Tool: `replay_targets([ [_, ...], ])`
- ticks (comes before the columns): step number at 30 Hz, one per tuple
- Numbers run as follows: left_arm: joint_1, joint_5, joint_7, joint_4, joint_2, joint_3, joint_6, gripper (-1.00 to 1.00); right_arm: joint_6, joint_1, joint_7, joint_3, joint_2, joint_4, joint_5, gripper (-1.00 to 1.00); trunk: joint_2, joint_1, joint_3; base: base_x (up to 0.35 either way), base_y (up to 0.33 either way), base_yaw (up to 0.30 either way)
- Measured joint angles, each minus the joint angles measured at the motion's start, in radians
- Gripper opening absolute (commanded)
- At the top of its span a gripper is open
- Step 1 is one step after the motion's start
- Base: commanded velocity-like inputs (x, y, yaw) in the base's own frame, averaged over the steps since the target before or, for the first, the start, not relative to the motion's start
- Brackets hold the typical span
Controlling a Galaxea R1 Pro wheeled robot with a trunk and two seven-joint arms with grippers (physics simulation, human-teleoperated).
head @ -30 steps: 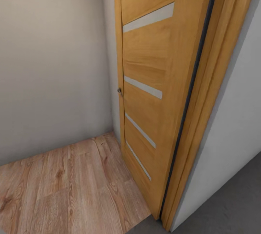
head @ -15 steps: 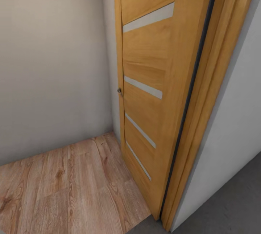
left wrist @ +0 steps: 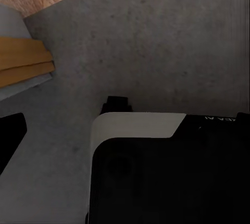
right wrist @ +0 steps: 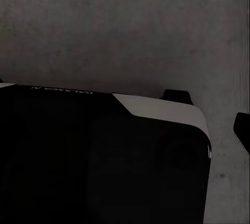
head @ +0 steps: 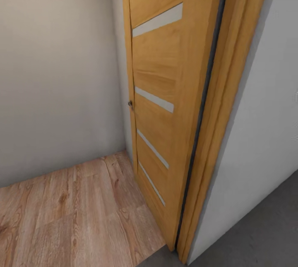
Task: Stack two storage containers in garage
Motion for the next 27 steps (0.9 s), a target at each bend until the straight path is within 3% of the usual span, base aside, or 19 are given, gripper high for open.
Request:
replay_targets([
  [6, 0.0, 0.0, 0.001, 0.0, 0.0, 0.0, 0.0, 1.0, -0.001, 0.0, 0.0, 0.0, 0.0, 0.0, 0.003, 1.0, 0.0, 0.0, 0.0, 0.014, -0.132, 0.195],
  [22, 0.0, 0.006, 0.003, 0.0, 0.001, 0.0, -0.001, 1.0, -0.001, 0.0, 0.0, 0.0, 0.0, 0.0, 0.003, 1.0, 0.0, 0.0, 0.0, 0.003, -0.006, 0.267],
  [27, 0.0, 0.003, 0.001, 0.0, 0.001, 0.0, 0.0, 1.0, -0.001, 0.0, 0.0, 0.0, 0.0, 0.0, 0.003, 1.0, 0.0, 0.0, 0.0, 0.186, 0.0, 0.133],
])
